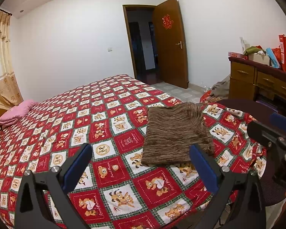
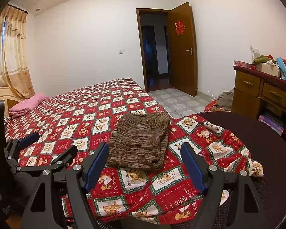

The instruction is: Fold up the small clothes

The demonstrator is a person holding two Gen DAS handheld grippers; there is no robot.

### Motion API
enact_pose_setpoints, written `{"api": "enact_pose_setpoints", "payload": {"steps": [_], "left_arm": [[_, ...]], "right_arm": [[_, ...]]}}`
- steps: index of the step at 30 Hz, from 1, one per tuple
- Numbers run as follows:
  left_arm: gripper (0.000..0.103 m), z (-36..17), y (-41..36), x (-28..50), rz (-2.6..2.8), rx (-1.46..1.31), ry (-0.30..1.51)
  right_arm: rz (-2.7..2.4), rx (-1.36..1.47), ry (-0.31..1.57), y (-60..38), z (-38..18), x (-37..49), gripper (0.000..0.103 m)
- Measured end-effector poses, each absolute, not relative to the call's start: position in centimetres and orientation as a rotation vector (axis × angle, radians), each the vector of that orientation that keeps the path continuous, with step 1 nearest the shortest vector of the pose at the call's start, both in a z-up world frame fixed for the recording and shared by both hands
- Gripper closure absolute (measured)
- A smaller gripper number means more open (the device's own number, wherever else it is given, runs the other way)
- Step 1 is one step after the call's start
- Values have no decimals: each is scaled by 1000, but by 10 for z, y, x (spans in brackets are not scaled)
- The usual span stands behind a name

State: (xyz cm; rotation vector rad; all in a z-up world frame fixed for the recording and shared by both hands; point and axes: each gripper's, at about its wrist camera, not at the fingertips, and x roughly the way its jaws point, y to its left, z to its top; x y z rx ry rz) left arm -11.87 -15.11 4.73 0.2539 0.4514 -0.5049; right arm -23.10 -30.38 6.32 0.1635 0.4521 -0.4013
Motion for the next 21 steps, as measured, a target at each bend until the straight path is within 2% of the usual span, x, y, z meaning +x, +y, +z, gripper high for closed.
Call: {"api": "enact_pose_setpoints", "payload": {"steps": [21], "left_arm": [[0, 46, -159, -120, -492, 276, 446]], "right_arm": [[-434, 186, 469, -304, 59, -231, 25]]}}
